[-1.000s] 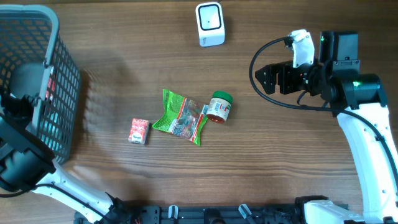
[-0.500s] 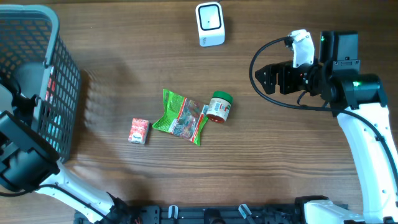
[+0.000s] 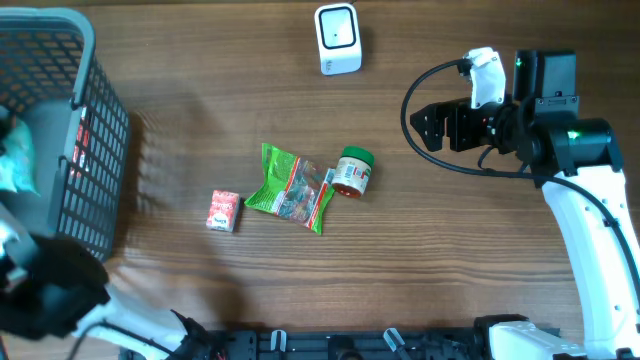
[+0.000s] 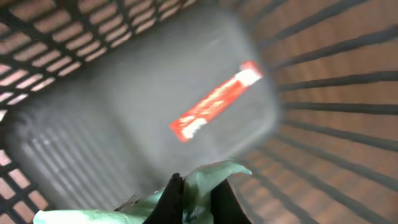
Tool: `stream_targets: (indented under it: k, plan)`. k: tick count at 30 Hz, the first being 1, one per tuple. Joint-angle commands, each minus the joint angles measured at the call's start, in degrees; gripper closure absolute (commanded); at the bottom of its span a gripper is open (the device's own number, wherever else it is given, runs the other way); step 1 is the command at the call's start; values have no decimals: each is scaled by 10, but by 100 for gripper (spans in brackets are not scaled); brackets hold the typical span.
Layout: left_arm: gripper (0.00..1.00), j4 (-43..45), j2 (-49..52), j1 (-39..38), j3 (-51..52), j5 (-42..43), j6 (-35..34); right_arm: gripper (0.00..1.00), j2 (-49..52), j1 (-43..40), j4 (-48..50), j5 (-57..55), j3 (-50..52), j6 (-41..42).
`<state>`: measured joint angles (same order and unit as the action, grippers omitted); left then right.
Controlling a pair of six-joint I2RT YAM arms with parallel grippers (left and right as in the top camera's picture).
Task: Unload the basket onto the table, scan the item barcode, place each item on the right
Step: 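Carry the mint-green packet out and drop it beside the red packet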
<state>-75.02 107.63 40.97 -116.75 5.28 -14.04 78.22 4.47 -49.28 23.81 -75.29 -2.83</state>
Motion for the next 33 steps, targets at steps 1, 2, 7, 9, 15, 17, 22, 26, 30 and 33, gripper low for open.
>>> stream_targets:
  k: [1, 2, 7, 9, 15, 17, 22, 26, 30, 33]
  plan:
    - [96, -12, -101, -3, -19, 129, -19, 1, 1, 2, 1, 7, -10, 0]
    - [96, -19, -125, -7, -19, 149, -19, 0, 1, 2, 1, 7, -10, 0]
    - [96, -49, -241, -85, -19, 160, -19, 0, 1, 2, 1, 7, -10, 0]
    - [96, -59, -280, -172, -19, 159, -19, 0, 1, 2, 1, 7, -10, 0]
    - [96, -98, -280, -389, 9, 56, -50, 0, 1, 2, 1, 7, -10, 0]
    - [96, -95, -271, -450, 43, 22, -71, 0, 1, 2, 1, 7, -10, 0]
    - [96, -15, -221, -557, 173, 8, -92, 0, 1, 2, 1, 7, -10, 0]
    - [96, 37, -154, -583, 242, 8, -107, 0, 1, 2, 1, 7, -10, 0]
    - [96, 60, -84, -591, 278, 8, -109, 0, 1, 2, 1, 7, -10, 0]
    - [96, 66, -41, -591, 292, 8, -109, 0, 1, 2, 1, 7, -10, 0]
